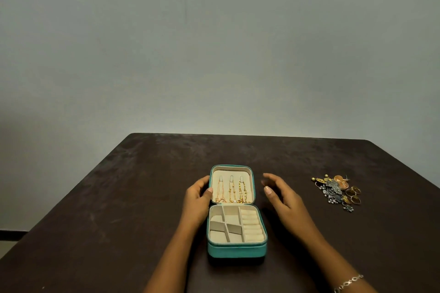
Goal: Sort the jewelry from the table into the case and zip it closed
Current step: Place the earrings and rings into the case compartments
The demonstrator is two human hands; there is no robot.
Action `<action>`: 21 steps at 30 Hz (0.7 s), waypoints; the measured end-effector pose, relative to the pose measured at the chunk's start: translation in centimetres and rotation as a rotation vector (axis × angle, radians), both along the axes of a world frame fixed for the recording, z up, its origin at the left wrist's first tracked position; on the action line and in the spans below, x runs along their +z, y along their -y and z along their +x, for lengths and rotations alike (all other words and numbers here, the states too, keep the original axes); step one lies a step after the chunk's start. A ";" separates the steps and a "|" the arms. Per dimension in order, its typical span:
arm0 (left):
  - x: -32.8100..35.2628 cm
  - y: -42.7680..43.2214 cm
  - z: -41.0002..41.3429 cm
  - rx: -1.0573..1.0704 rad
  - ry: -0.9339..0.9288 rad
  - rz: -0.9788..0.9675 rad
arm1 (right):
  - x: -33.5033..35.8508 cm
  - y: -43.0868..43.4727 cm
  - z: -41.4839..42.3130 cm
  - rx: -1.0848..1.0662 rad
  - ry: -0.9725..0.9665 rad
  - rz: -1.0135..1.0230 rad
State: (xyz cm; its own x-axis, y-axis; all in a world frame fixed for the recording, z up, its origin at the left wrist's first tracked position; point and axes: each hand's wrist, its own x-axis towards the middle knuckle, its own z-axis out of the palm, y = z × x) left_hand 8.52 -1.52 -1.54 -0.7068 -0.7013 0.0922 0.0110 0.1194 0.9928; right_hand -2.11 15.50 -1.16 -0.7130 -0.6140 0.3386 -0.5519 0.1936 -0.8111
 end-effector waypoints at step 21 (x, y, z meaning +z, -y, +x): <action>4.1 -1.1 2.7 0.077 -0.197 -0.176 | -1.6 -15.5 -3.6 -0.303 -0.551 0.323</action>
State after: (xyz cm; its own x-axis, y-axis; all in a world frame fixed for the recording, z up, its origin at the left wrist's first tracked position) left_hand 11.27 -0.45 2.59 -0.6082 -0.7136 0.3477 0.1864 0.2974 0.9364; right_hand -5.72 30.98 -2.71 -0.6454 -0.5466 0.5336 -0.7496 0.5876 -0.3048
